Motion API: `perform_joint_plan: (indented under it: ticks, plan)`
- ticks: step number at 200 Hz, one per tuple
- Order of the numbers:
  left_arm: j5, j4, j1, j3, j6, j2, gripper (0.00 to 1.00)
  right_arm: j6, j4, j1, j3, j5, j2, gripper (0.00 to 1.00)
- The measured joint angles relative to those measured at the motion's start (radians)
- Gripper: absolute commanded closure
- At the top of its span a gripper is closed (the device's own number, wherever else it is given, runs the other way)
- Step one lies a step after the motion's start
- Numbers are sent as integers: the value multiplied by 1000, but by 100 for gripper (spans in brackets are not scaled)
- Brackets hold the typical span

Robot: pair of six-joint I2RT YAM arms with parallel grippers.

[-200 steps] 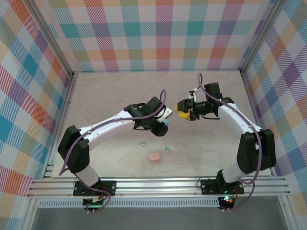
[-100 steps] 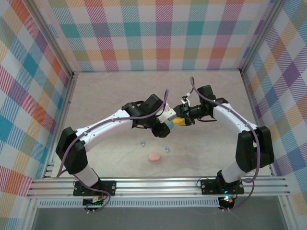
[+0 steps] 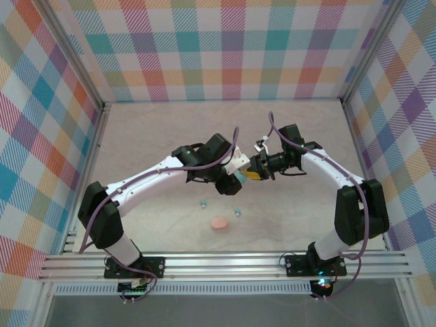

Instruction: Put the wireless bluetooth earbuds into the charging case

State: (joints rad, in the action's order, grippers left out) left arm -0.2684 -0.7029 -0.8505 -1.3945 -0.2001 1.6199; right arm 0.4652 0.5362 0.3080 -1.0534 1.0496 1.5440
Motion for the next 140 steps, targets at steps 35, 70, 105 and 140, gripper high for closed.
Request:
perform_joint_plan:
  ticks: [35, 70, 105, 140]
  plan:
    - [0, 18, 0, 0, -4, 0, 74, 2, -1, 14, 5, 35, 0, 51]
    - [0, 24, 0, -5, -8, -1, 74, -14, 10, 29, 5, 32, 0, 81]
    - [13, 23, 1, -5, -7, -2, 58, -5, -4, 30, 5, 25, 0, 91]
    - [110, 111, 1, 63, 16, -66, 19, 130, -122, 36, 18, 3, -16, 92]
